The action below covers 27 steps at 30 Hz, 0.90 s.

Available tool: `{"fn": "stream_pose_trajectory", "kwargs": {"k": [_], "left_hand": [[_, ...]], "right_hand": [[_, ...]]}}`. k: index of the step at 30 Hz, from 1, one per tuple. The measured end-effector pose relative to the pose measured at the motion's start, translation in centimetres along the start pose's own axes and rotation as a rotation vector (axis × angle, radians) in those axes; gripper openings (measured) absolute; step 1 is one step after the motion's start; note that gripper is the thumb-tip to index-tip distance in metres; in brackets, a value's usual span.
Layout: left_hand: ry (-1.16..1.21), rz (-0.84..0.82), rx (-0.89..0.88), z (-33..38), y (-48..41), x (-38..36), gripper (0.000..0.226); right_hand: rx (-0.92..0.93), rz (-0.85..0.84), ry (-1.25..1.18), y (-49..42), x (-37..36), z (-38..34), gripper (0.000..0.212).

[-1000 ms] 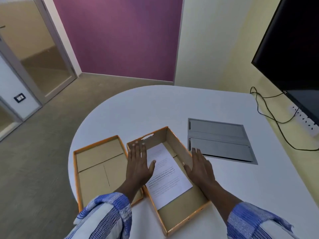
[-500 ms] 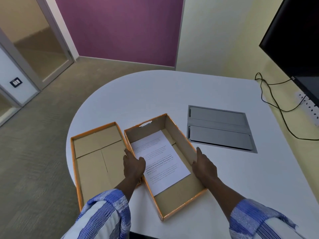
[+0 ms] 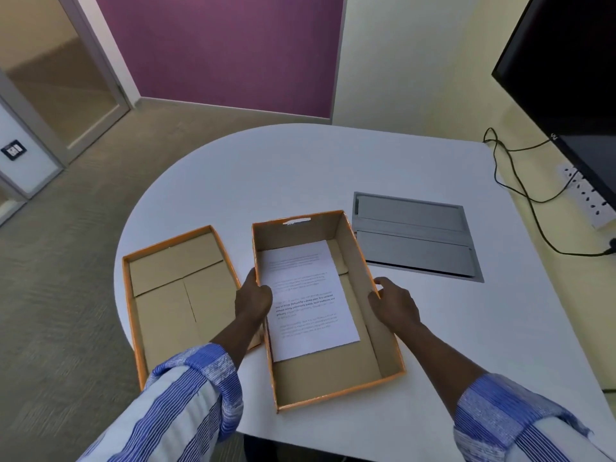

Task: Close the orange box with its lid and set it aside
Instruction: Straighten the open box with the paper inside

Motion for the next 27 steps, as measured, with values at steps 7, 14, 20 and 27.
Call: {"fn": "stream_pose_trajectory", "kwargs": {"k": [7,14,20,27], "left_hand": [[-0.117,-0.173,-0.139,3.3,-0.8,-2.6,0.055],[-0.084,-0.281,-0.143,2.7,-0.5,-5.2,0.048],[-0.082,-0.297,-0.121,1.2,-1.0,-6.3,0.044],[-0.018,-0.299,-0.072,0.6,-1.3,-5.9,0.052]], "right_hand": [[-0.064,0.041,-0.113,0.6,0.6,1.8,0.046],[-0.145,0.059,-0.079,2.0,0.1,3.8,0.043],[-0.208,0.049,-0.075,2.6,-0.7,4.7,0.042],[-0.223,0.17,-0.092,3.1,-0.4,3.4,0.075]]}}
Point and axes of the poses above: each hand's wrist, its own y-axis away from the middle knuckle, its own x-axis out of the back of the hand, z = x × y, the point moved 10 cm from there along -y, towards the middle knuckle, and after that the axes turned 9 degrees about y, right-handed, at the moved point
